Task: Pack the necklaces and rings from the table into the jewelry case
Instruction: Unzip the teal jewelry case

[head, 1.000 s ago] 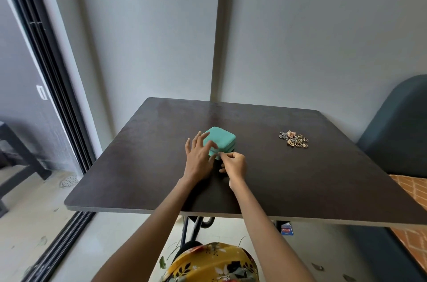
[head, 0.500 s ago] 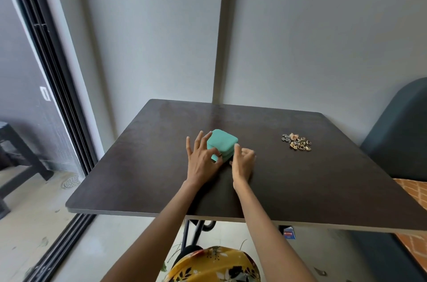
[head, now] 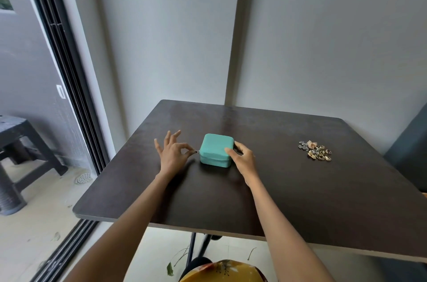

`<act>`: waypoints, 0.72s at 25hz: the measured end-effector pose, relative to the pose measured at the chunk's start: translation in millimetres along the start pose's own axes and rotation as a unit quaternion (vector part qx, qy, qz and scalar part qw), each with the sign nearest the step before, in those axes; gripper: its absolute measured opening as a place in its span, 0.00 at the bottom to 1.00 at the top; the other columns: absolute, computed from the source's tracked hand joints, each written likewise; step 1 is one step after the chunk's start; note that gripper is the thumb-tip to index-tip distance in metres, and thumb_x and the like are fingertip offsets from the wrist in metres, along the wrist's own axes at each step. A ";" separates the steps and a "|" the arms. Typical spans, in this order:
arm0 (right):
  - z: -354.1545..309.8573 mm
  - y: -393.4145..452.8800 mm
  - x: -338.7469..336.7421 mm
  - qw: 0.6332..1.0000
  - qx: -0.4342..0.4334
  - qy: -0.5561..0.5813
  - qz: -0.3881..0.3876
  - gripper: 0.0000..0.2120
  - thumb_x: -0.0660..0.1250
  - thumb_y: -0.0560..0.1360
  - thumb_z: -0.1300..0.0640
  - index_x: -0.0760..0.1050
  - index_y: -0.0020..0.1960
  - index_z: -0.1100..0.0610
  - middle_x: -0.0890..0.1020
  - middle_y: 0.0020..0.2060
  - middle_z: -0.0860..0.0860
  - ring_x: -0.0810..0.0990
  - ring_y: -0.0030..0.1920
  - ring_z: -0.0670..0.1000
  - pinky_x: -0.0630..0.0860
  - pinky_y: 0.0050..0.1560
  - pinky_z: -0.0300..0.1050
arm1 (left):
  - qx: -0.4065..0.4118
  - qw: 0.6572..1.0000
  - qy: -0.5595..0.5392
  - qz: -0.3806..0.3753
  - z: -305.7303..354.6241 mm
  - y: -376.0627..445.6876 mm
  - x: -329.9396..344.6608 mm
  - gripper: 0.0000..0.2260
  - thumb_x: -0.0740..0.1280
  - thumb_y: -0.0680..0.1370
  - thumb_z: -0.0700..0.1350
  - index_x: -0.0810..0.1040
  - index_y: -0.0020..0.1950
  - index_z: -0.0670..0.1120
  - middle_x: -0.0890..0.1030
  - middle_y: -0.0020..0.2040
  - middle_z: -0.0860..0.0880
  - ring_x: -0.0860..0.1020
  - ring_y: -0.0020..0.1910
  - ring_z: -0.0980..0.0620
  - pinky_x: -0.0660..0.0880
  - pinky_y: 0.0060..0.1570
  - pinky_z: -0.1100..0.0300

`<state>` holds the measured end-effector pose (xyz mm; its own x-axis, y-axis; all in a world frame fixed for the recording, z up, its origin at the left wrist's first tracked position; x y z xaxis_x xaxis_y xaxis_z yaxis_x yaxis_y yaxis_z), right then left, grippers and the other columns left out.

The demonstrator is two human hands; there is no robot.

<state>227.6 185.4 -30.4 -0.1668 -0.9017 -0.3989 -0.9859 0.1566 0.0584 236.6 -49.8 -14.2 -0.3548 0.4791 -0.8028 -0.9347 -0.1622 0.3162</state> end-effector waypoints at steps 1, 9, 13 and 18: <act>-1.2 1.2 -0.1 1.000 -0.003 0.004 -0.011 0.34 0.67 0.62 0.36 0.74 0.65 0.49 0.80 0.60 0.45 0.77 0.60 0.47 0.73 0.63 0.52 | 0.001 1.000 0.005 0.003 1.9 7.5 1.7 0.06 0.69 0.73 0.55 0.84 0.47 0.56 0.62 0.75 0.50 0.49 0.77 0.47 0.35 0.70 0.39; -7.0 7.4 -0.6 0.997 -0.046 -0.002 -0.059 0.26 0.69 0.72 0.46 0.71 0.68 0.51 0.76 0.64 0.48 0.74 0.62 0.48 0.72 0.64 0.49 | 0.038 0.998 0.051 -0.023 23.0 72.6 33.4 0.07 0.67 0.76 0.50 0.82 0.51 0.54 0.66 0.73 0.48 0.55 0.76 0.46 0.39 0.71 0.40; -8.0 5.7 0.2 0.996 -0.046 -0.042 -0.067 0.32 0.65 0.71 0.39 0.65 0.70 0.51 0.72 0.67 0.49 0.70 0.67 0.51 0.67 0.68 0.55 | 0.038 0.995 -0.034 -0.089 29.2 80.0 52.4 0.10 0.62 0.77 0.41 0.81 0.53 0.49 0.78 0.60 0.47 0.75 0.59 0.46 0.62 0.64 0.51; -7.9 6.9 -0.2 0.973 -0.056 -0.104 -0.196 0.51 0.72 0.67 0.41 0.42 0.77 0.50 0.58 0.75 0.49 0.58 0.73 0.52 0.55 0.74 0.57 | -0.027 0.865 -0.453 -0.215 27.0 57.3 38.1 0.23 0.63 0.79 0.44 0.62 0.74 0.45 0.70 0.70 0.48 0.74 0.59 0.51 0.73 0.56 0.65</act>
<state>220.8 183.5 -22.7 0.2167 -0.7803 -0.5866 -0.9703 -0.2383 -0.0414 170.1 -17.5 -13.1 0.1650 0.9805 -0.1064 -0.9844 0.1704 0.0440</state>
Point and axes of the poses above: each hand's wrist, its own y-axis towards the middle knuckle, its own x-axis out of the palm, z = x × y, the point moved 5 cm from there along y, towards the middle knuckle
